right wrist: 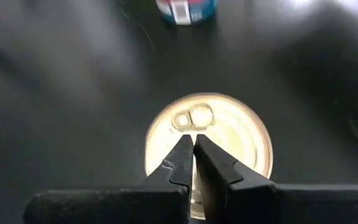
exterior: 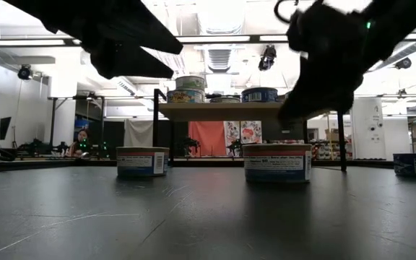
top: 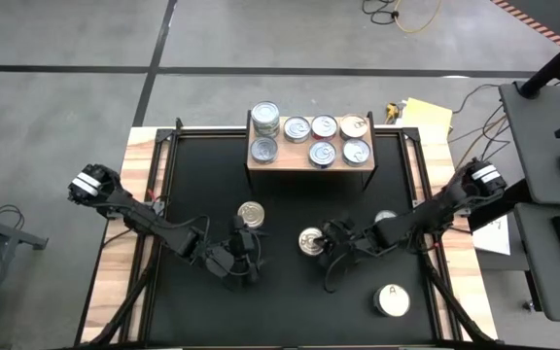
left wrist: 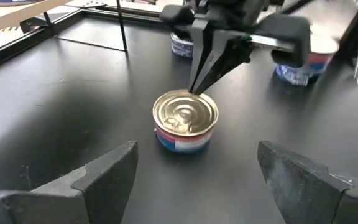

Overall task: Stack canned seafood by type on shelf
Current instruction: Stack the blue pink tuna can on top of the blue pink tuna can on the shelf

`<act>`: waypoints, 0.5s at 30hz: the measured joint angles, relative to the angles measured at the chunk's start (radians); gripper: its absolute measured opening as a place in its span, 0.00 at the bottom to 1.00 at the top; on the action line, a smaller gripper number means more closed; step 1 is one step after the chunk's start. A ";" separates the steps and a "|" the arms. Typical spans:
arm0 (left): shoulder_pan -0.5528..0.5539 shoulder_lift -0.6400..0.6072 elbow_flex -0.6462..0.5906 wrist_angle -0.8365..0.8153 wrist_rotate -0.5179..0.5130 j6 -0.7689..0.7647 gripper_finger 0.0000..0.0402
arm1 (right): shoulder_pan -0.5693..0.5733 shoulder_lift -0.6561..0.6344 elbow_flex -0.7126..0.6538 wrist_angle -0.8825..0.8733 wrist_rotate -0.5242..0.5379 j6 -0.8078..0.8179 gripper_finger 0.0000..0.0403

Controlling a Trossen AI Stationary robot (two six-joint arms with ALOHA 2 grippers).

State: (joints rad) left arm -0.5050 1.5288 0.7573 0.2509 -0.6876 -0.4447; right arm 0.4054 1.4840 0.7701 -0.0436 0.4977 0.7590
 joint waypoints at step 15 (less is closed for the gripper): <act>0.057 0.007 0.000 0.056 0.177 -0.291 0.78 | 0.005 -0.144 0.001 -0.235 -0.138 -0.173 0.02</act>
State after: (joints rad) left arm -0.4477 1.5362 0.7578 0.3065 -0.5111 -0.7359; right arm 0.4103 1.3398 0.7714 -0.2787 0.3595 0.5863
